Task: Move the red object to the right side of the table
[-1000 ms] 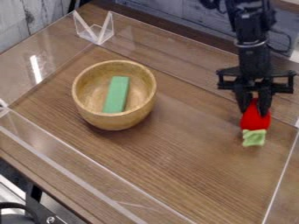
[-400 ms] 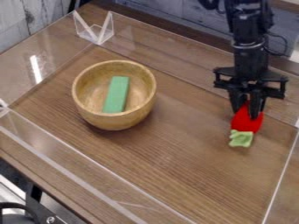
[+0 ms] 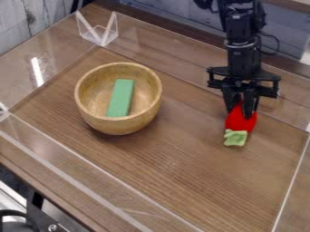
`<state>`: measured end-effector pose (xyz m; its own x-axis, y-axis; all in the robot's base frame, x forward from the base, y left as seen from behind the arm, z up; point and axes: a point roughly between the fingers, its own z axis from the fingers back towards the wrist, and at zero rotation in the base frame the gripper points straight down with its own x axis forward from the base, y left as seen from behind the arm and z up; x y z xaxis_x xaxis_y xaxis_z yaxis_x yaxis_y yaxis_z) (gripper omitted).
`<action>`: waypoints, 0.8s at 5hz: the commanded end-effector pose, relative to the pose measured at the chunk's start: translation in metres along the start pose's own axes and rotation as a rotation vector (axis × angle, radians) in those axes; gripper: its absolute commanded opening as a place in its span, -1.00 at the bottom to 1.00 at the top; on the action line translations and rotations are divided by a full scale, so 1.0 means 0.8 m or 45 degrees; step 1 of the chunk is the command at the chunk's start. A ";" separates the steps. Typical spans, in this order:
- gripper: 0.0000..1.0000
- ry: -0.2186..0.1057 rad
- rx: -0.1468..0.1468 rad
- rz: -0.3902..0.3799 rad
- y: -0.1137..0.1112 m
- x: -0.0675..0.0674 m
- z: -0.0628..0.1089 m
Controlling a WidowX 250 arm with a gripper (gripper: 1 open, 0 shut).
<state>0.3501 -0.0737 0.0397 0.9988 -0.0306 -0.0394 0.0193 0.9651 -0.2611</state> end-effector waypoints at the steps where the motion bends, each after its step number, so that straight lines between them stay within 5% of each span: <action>1: -1.00 -0.027 0.030 -0.032 -0.014 0.006 -0.001; 3: -1.00 -0.033 0.066 0.072 -0.007 0.005 -0.007; 4: -1.00 -0.022 0.083 0.051 -0.004 -0.004 -0.021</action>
<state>0.3498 -0.0798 0.0263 0.9990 0.0300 -0.0323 -0.0361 0.9779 -0.2061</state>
